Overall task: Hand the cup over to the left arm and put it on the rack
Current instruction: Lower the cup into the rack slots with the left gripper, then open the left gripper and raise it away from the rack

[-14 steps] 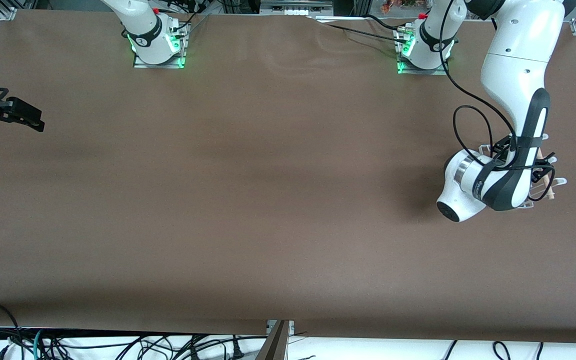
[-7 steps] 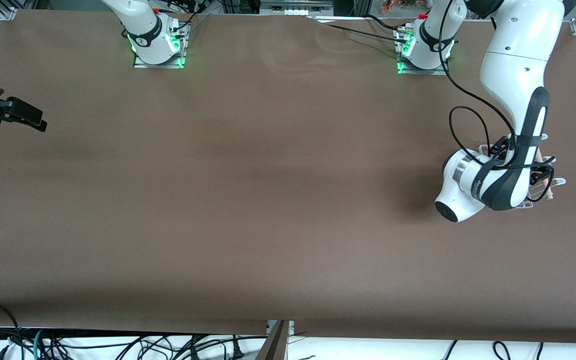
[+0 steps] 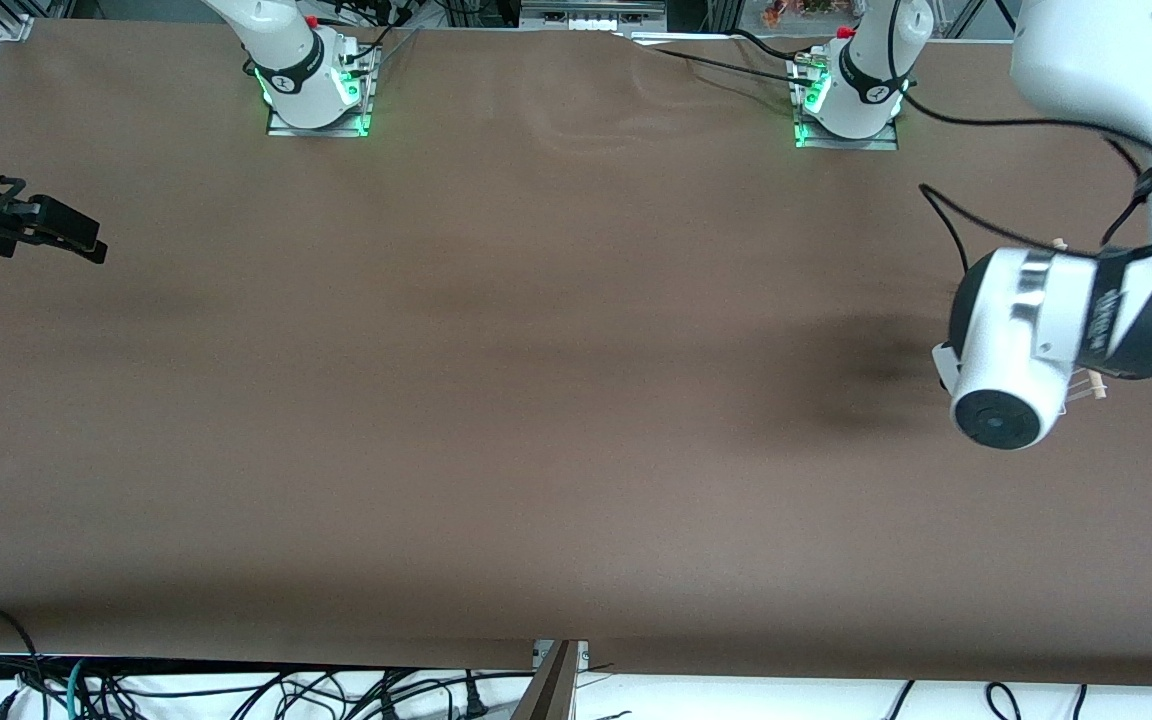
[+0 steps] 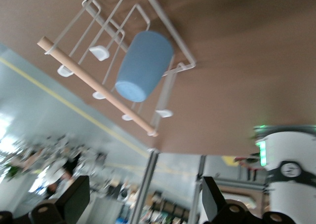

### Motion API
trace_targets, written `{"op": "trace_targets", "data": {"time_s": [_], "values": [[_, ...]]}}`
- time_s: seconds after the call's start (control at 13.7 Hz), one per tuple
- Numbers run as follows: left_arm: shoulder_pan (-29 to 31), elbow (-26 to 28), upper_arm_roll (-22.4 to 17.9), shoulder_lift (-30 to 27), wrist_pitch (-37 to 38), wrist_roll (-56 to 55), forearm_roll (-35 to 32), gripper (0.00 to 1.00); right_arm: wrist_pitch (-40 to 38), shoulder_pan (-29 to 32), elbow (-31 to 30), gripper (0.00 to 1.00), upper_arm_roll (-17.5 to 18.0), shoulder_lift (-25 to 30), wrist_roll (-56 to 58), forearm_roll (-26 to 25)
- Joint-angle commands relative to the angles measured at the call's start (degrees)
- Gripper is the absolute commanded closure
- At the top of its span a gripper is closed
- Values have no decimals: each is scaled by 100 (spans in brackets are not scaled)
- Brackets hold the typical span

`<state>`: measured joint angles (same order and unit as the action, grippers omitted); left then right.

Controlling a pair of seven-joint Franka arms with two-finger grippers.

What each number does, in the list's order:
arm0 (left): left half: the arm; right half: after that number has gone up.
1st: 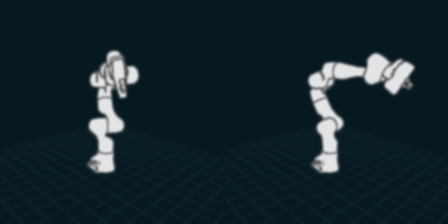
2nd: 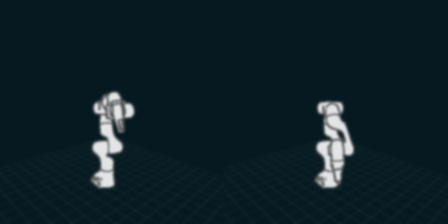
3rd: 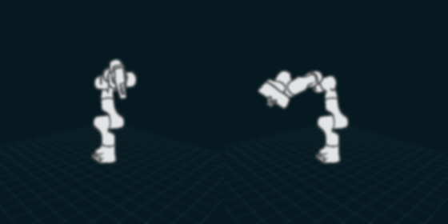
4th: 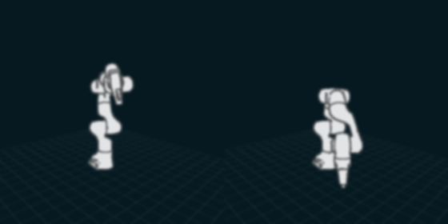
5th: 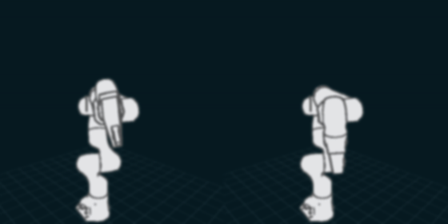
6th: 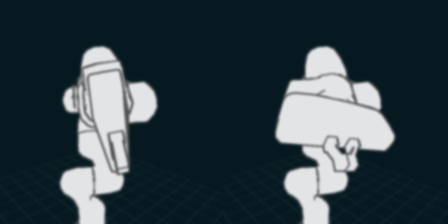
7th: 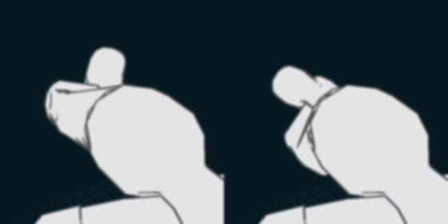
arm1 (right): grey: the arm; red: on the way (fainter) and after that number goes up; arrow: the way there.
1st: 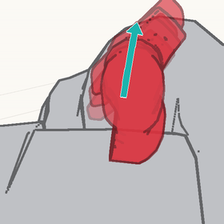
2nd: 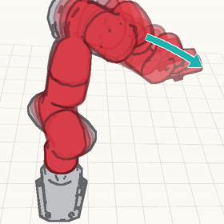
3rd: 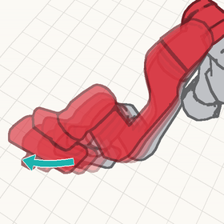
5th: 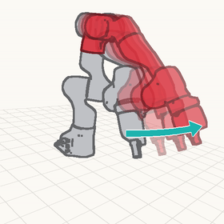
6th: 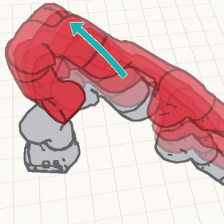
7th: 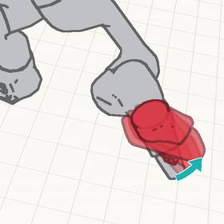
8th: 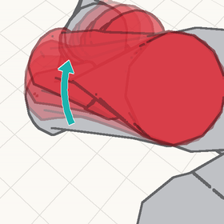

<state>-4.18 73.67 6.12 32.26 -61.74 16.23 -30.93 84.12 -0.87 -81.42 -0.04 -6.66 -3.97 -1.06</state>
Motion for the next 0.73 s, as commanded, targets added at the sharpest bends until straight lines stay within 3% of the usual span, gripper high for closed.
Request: {"op": "trace_targets", "data": {"time_s": [0.0,0.15,0.37,0.59,0.66], "values": [[119,-238,-31,-509,48,-296,1076,0,-63,96,-49,0,57,42,54,53],[260,-239,-49,-921,13,-427,1894,0,-54,96,-49,0,48,33,54,45],[356,-134,-32,-1518,-485,-988,2546,0,-54,96,-40,0,48,16,54,54],[734,1136,-223,-2678,-1890,-1069,3600,0,-45,70,-32,0,57,16,46,62],[674,1611,-399,-3003,-2286,-1026,3585,0,-45,70,-32,0,57,16,46,62]]}}
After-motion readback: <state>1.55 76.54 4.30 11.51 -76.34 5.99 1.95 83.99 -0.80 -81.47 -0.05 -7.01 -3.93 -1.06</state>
